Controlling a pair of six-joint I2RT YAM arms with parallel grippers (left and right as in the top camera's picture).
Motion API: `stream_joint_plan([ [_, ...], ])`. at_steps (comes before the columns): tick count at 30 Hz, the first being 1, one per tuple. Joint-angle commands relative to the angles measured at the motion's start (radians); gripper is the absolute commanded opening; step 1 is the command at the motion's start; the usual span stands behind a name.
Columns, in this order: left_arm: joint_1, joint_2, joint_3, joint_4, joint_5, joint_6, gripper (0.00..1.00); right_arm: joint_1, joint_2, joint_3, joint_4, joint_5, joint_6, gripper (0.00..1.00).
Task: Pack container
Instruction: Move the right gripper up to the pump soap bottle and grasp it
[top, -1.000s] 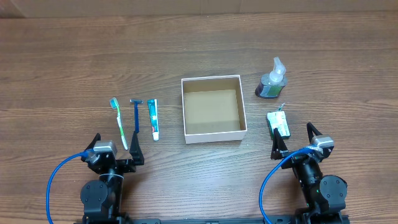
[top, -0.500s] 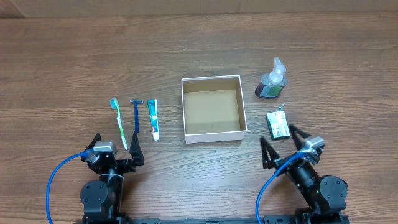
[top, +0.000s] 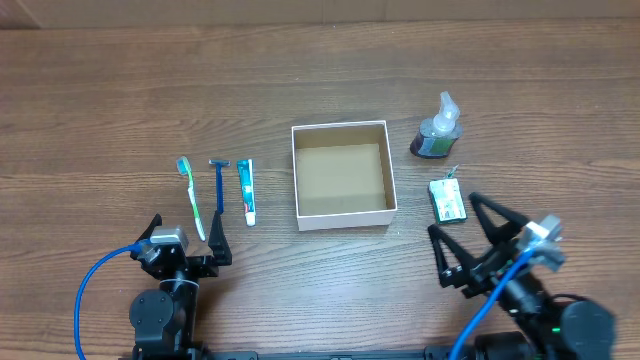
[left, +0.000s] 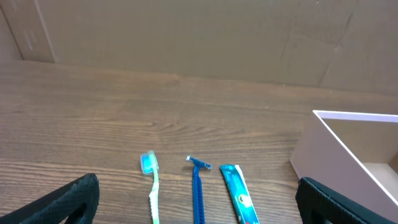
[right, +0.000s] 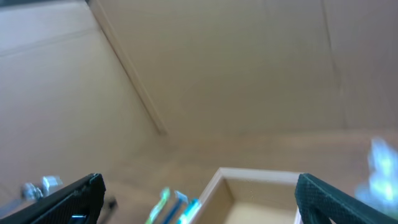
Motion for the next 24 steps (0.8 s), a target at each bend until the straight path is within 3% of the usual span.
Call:
stream_joint_plan([
  [1, -0.005, -0.008, -0.007, 0.003, -0.006, -0.018, 1.0, -0.006, 0.277, 0.308, -0.191, 0.033, -0.038, 1.0],
  [6, -0.005, -0.009, -0.007, 0.003, -0.006, -0.018, 1.0, -0.006, 0.732, 0.796, -0.618, 0.166, -0.265, 1.0],
  [10, -0.005, -0.008, -0.007, 0.003, -0.006, -0.018, 1.0, -0.006, 1.019, 1.072, -0.807, 0.312, -0.292, 1.0],
  [18, -0.005, -0.008, -0.007, 0.003, -0.006, -0.018, 1.0, -0.007, 1.269, 1.107, -0.755, 0.344, -0.293, 1.0],
  [24, -0.005, -0.008, -0.007, 0.003, -0.006, -0.018, 1.0, -0.007, 1.394, 1.105, -0.737, 0.406, -0.378, 1.0],
])
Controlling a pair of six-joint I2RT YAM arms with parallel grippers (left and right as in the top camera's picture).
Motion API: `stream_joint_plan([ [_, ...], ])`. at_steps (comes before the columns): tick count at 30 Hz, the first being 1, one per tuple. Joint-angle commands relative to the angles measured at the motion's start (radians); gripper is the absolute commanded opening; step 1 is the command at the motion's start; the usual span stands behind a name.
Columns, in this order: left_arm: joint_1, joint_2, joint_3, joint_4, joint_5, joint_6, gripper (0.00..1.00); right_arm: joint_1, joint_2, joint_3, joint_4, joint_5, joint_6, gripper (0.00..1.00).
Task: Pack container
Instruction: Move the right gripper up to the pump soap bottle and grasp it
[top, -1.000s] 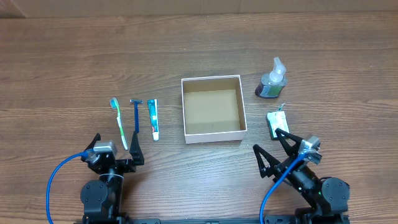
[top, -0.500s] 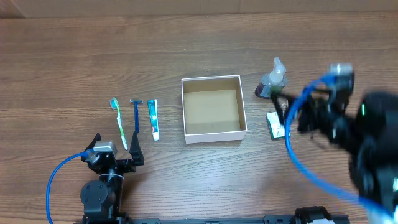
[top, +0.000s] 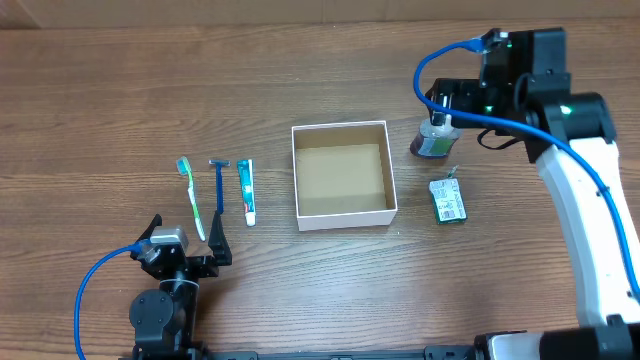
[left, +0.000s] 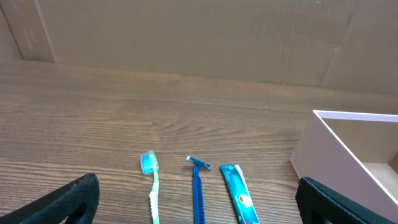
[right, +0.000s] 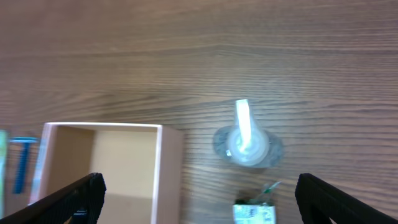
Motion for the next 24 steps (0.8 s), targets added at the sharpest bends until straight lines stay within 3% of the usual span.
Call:
stream_joint_plan([
  [1, -0.005, -0.008, -0.006, 0.003, -0.006, -0.018, 1.0, -0.007, 0.048, 0.016, 0.032, 0.122, -0.046, 1.0],
  [6, -0.005, -0.008, -0.006, 0.003, -0.006, -0.018, 1.0, -0.006, 0.145, 0.015, 0.06, 0.12, -0.168, 0.98],
  [12, -0.005, -0.008, -0.006, 0.003, -0.006, -0.018, 1.0, -0.006, 0.238, 0.014, 0.115, 0.137, -0.167, 0.89],
  [20, -0.005, -0.008, -0.006, 0.003, -0.006, -0.018, 1.0, -0.006, 0.296, 0.014, 0.158, 0.135, -0.137, 0.88],
  [24, -0.005, -0.009, -0.006, 0.003, -0.006, -0.018, 1.0, -0.006, 0.319, 0.014, 0.162, 0.134, -0.137, 0.74],
])
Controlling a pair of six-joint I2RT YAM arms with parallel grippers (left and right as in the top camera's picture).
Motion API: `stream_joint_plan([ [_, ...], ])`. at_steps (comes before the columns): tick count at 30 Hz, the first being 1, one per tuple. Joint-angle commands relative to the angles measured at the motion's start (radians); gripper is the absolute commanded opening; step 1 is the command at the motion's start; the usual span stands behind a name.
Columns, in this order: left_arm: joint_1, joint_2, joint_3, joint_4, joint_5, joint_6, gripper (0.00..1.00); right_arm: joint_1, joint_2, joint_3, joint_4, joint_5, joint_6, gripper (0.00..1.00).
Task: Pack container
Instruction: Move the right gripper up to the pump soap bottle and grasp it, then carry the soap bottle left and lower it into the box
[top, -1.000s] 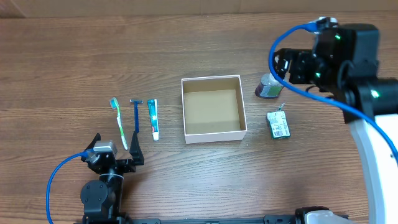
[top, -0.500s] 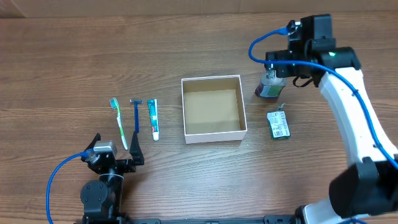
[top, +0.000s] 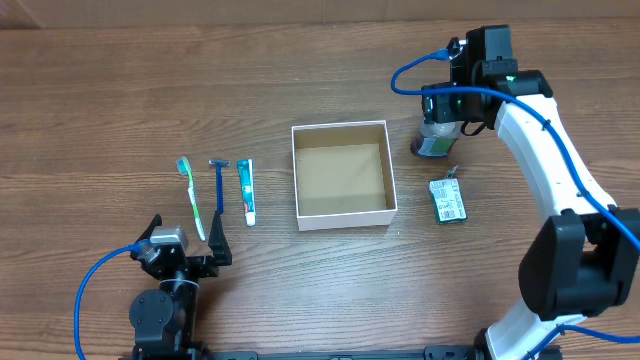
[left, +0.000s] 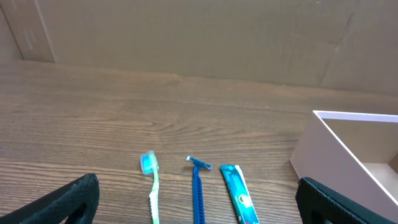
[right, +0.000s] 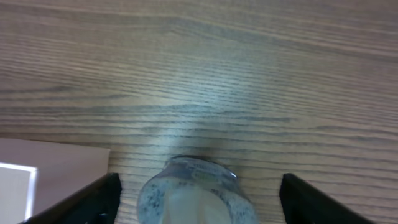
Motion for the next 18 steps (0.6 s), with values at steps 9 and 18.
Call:
stream_joint_plan([
  [9, -0.005, -0.008, -0.006, 0.003, -0.006, -0.018, 1.0, -0.006, 0.019, 0.015, 0.015, 0.01, 0.011, 0.43],
  [18, -0.005, -0.008, -0.006, 0.003, -0.006, -0.018, 1.0, -0.006, 0.018, 0.016, 0.023, 0.01, 0.033, 0.26],
])
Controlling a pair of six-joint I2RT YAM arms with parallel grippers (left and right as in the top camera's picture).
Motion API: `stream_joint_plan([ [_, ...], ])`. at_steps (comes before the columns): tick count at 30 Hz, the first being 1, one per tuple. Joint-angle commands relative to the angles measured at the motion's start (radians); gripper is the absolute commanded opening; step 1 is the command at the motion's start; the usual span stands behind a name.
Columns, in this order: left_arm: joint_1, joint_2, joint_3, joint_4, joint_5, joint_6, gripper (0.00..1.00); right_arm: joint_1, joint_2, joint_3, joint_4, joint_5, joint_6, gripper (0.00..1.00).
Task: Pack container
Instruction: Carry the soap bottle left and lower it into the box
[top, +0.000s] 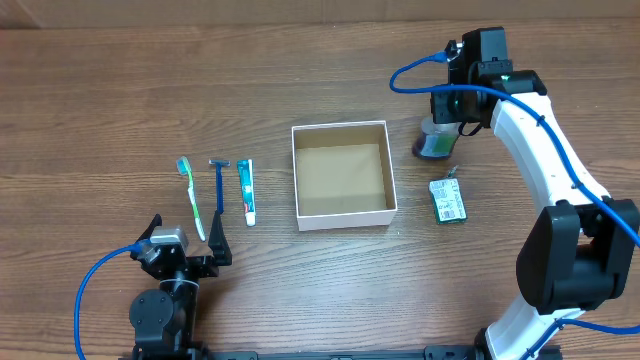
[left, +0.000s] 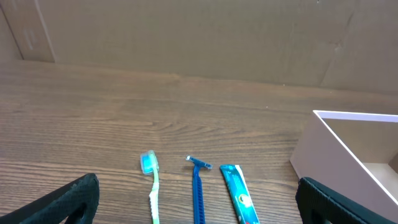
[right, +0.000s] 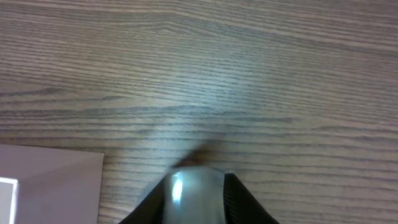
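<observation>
An open white cardboard box (top: 340, 212) sits mid-table. To its right stands a clear pump bottle (top: 432, 147) with dark liquid, and my right gripper (top: 447, 110) is shut on its top from above. In the right wrist view both fingers (right: 244, 202) press against the bottle's pale top (right: 193, 186). A green packet (top: 448, 200) lies in front of the bottle. Left of the box lie a green toothbrush (left: 152, 186), a blue razor (left: 198, 190) and a teal toothpaste tube (left: 239, 194). My left gripper (top: 185, 250) rests open near the front edge, behind these three.
The wooden table (top: 120, 90) spreads out around the box. Cardboard walls (left: 186, 37) stand behind the far edge. The right arm's white links and blue cable (top: 545, 170) reach over the right side of the table.
The right gripper's fingers stood wide on either side of the pump bottle; now they are shut on its top. The bottle stands in the same spot. The left arm has not moved.
The right arm first rested open at the front right of the table. Then it was high above the pump bottle, still open. Then it was low with its fingers on either side of the bottle, and now it grips it. The left arm stayed still throughout.
</observation>
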Motion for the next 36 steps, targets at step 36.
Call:
stream_joint_plan([
  [36, -0.005, -0.008, -0.006, 0.003, -0.006, -0.018, 1.0, 0.506, -0.158, 0.08, -0.021, 0.271, 0.235, 0.22],
])
